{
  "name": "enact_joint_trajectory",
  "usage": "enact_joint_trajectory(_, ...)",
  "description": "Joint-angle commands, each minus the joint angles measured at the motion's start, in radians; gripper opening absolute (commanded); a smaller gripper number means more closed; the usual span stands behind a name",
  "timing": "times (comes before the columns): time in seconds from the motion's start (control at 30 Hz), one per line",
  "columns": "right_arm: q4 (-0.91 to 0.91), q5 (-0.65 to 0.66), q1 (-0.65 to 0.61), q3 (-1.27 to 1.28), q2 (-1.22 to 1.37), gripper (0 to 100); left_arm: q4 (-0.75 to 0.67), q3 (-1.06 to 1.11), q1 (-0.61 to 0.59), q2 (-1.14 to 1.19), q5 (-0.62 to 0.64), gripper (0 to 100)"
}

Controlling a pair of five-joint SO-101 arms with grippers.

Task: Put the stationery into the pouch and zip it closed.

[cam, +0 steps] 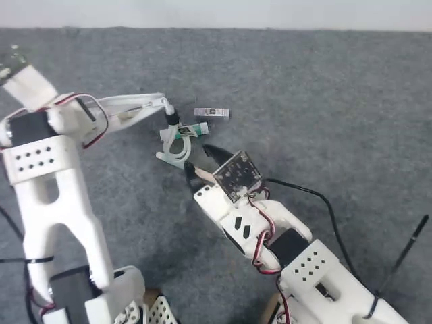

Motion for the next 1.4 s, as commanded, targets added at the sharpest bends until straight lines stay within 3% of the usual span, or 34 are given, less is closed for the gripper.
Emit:
enact_joint_trajectory(0.0,0.047,0.009,-0.002,-0.055,-0.035,14.5,-0.028,-0.038,-0.037,-0.017,0.046,1)
enact_joint_trajectory(0.2,0.038,0.008,-0.004,-0.054,0.041,14.6,-0.028,-0.039,-0.051,-0.017,0.054,1)
enact_joint_trajectory(0.87,-0.041,0.015,0.042,-0.353,0.797,14.5,-0.029,-0.038,-0.051,-0.017,0.052,1)
enact_joint_trajectory(1.37,-0.036,0.068,0.097,-0.462,0.986,14.4,-0.029,-0.038,-0.051,-0.017,0.035,1)
